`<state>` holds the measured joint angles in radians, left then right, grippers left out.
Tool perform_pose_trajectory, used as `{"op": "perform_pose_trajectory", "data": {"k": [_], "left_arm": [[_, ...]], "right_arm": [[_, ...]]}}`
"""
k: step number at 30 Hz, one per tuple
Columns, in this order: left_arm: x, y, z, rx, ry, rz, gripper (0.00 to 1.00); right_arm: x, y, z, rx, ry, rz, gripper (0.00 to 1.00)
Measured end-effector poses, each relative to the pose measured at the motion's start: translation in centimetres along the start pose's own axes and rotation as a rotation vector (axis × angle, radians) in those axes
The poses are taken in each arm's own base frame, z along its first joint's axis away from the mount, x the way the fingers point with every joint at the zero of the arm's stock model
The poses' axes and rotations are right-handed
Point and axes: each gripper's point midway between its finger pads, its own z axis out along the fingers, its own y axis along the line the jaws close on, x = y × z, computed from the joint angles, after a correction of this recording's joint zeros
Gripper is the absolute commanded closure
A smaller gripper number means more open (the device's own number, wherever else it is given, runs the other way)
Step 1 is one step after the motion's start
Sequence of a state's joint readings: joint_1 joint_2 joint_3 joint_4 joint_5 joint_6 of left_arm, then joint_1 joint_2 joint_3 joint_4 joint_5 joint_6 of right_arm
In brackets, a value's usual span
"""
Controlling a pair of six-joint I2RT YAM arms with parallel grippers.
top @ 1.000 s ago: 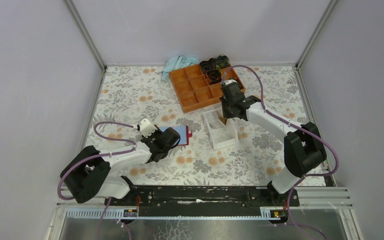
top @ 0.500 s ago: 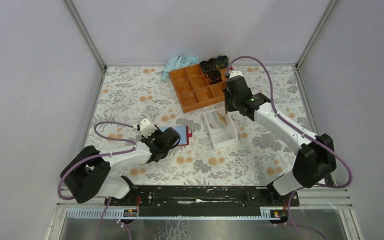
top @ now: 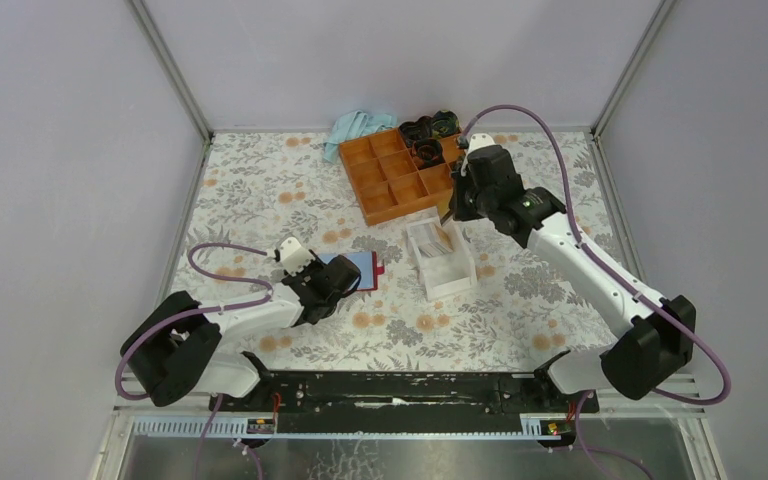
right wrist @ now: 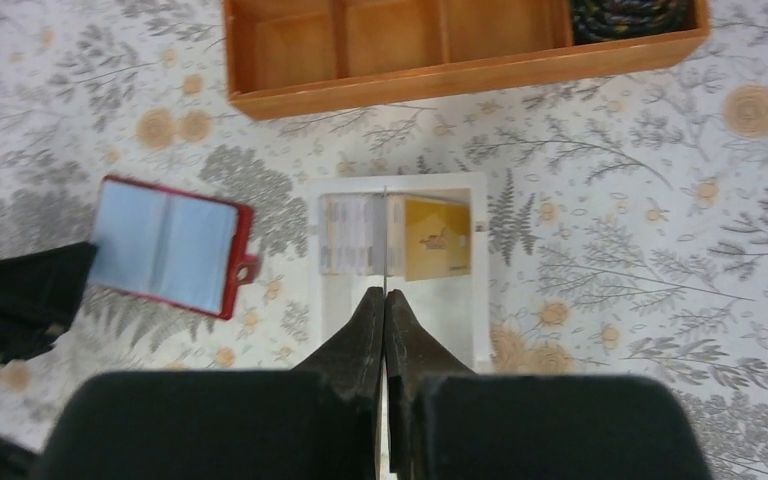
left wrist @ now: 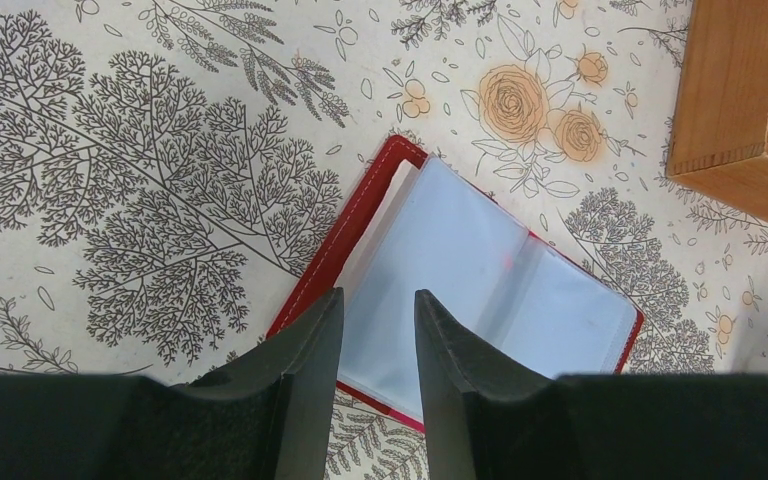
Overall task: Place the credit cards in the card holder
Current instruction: Pick up the credit card from the storage box.
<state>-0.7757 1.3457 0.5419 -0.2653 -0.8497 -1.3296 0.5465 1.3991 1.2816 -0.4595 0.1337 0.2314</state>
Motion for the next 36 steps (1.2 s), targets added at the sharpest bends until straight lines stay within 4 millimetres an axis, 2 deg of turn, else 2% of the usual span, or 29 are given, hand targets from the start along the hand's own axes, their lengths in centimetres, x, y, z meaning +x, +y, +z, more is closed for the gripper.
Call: {"op": "perform_pose_trajectory", "data": {"k": [4, 12, 15, 26, 36], "left_arm": [[0.0, 0.0, -0.1, 0.002, 0.001, 0.002, 0.61], [-0.1, -0.1, -0.1, 0.006, 0.000, -0.004, 0.60], [-0.1, -0.1, -0.2, 0.009, -0.001, -0.007, 0.61], [0.3, 0.7, -0.1, -0.002, 0.002, 0.000, 0.61], [0.5, 1.1, 0.0, -0.004, 0.003, -0.005, 0.61]], "right_arm": [[0.1, 1.9, -1.0, -0.107, 0.021, 0.019, 1.00], [1.3, 5.8, -1.6, -0.312, 0.099, 0.068, 1.00], [1.7, 7.1, -0.9, -0.375, 0.123, 0.092, 1.00], [6.0, 12.6, 2.0, -0.512, 0.258, 0.122, 1.00], [8.8, 14.9, 4.6, -0.541, 0.334, 0.137, 1.00]]}}
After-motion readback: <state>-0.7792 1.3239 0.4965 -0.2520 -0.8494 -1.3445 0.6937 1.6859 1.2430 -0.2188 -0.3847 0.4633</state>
